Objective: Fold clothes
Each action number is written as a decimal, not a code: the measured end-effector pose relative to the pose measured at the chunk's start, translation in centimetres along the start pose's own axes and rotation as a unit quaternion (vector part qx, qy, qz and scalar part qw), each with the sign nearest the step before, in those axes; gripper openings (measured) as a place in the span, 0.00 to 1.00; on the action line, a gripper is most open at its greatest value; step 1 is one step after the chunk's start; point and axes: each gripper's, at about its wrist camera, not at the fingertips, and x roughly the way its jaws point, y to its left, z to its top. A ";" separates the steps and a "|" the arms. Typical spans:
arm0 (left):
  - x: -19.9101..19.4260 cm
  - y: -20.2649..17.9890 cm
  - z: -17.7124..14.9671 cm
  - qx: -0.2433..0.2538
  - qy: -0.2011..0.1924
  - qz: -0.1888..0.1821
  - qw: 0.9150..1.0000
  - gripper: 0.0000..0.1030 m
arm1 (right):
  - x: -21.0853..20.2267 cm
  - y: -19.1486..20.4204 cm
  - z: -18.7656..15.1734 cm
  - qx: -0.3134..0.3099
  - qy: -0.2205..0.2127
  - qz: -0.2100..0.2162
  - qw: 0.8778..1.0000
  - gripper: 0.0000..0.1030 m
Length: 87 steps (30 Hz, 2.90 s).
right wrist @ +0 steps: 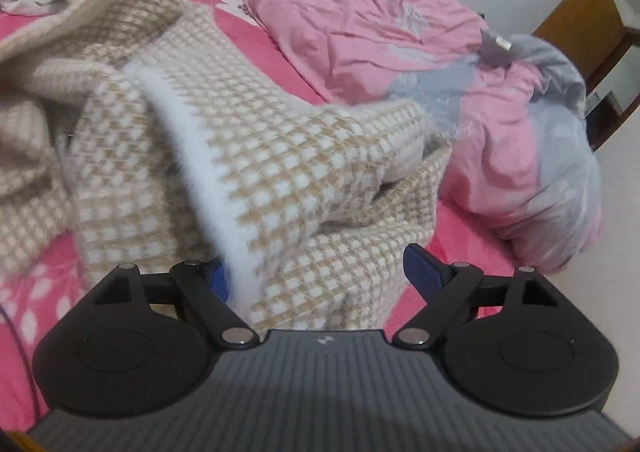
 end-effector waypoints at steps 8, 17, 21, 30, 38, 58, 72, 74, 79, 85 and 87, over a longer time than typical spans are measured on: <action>-1.4 -1.4 -0.4 0.006 -0.001 -0.015 1.000 0.86 | -7.9 0.7 -0.6 0.024 -0.078 0.065 0.995 0.88; -2.0 -1.7 -1.1 0.016 0.026 0.025 0.999 0.85 | -8.6 7.3 -1.5 0.101 -0.132 0.261 0.951 0.85; -2.4 -1.2 -1.8 0.041 0.030 0.045 0.998 0.81 | -2.5 11.3 0.4 0.102 -0.102 0.247 0.958 0.64; -1.8 0.7 -4.2 0.024 0.023 0.000 0.999 0.71 | 0.8 13.4 2.1 0.154 -0.064 0.348 0.922 0.09; -2.5 4.1 -5.6 -0.062 -0.011 -0.042 0.997 0.71 | -4.2 11.5 10.6 0.163 -0.162 0.455 0.860 0.08; -2.4 7.3 -5.0 -0.153 -0.044 -0.057 0.986 0.69 | 5.1 15.0 25.6 0.200 -0.204 0.393 0.874 0.01; -2.4 2.1 -3.9 -0.019 -0.052 -0.043 0.998 0.77 | -5.5 -4.0 -2.5 0.386 -0.163 0.219 0.881 0.49; -1.4 0.3 -3.0 0.009 -0.052 -0.050 0.997 0.77 | -6.7 -4.7 -5.9 0.386 -0.151 0.178 0.893 0.56; 2.7 -4.2 -1.0 0.069 -0.053 -0.041 0.995 0.77 | -5.8 -3.2 -9.4 0.367 -0.129 0.140 0.910 0.73; 7.3 -7.9 0.2 0.123 -0.076 -0.022 0.989 0.77 | -3.1 1.5 -8.8 0.318 -0.109 0.132 0.932 0.80; 8.6 -8.1 0.2 0.131 -0.080 -0.018 0.988 0.77 | -2.0 3.6 -8.4 0.290 -0.101 0.103 0.946 0.90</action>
